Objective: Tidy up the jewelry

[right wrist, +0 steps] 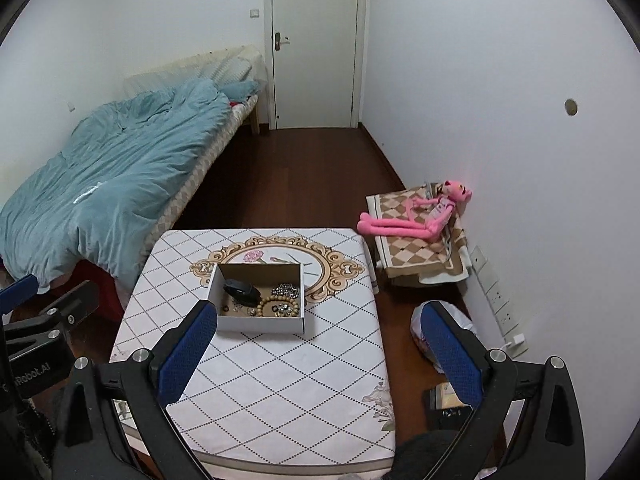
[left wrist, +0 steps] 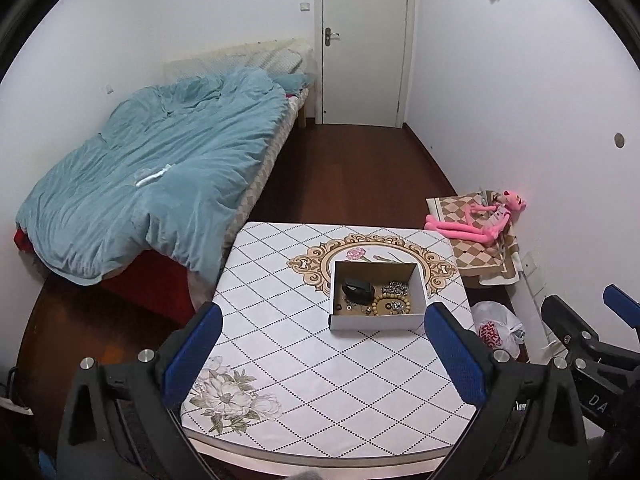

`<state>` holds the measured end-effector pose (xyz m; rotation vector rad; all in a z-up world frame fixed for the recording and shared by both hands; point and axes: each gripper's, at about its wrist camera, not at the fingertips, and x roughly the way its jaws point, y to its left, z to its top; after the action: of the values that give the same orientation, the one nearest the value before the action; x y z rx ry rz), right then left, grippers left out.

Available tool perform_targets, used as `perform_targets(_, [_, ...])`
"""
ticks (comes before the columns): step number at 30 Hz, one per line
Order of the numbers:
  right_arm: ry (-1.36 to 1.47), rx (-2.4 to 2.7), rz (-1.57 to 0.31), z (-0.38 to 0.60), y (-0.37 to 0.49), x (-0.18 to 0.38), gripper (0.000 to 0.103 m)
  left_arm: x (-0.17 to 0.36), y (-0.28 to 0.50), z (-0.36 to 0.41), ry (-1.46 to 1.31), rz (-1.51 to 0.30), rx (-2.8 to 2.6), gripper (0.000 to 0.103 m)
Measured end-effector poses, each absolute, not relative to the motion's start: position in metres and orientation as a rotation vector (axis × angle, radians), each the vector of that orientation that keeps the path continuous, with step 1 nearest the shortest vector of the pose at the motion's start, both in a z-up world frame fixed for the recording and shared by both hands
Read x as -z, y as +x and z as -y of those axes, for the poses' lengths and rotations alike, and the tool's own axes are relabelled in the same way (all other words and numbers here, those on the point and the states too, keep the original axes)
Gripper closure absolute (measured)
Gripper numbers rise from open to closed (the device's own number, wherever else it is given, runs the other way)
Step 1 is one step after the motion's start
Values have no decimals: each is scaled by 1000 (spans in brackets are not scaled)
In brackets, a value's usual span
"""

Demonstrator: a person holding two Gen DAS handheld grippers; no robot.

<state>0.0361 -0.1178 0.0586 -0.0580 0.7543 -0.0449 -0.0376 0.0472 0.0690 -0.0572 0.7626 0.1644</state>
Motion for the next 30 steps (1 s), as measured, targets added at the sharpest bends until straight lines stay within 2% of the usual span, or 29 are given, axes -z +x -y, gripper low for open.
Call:
perform_targets(11, [-48, 47, -766, 120, 39, -68, 0, -73, -29, -41, -50, -794, -170, 0])
perform_targets(30, [-75, 47, -862, 119, 109, -42, 0, -51, 27, -44, -46, -888, -191, 0])
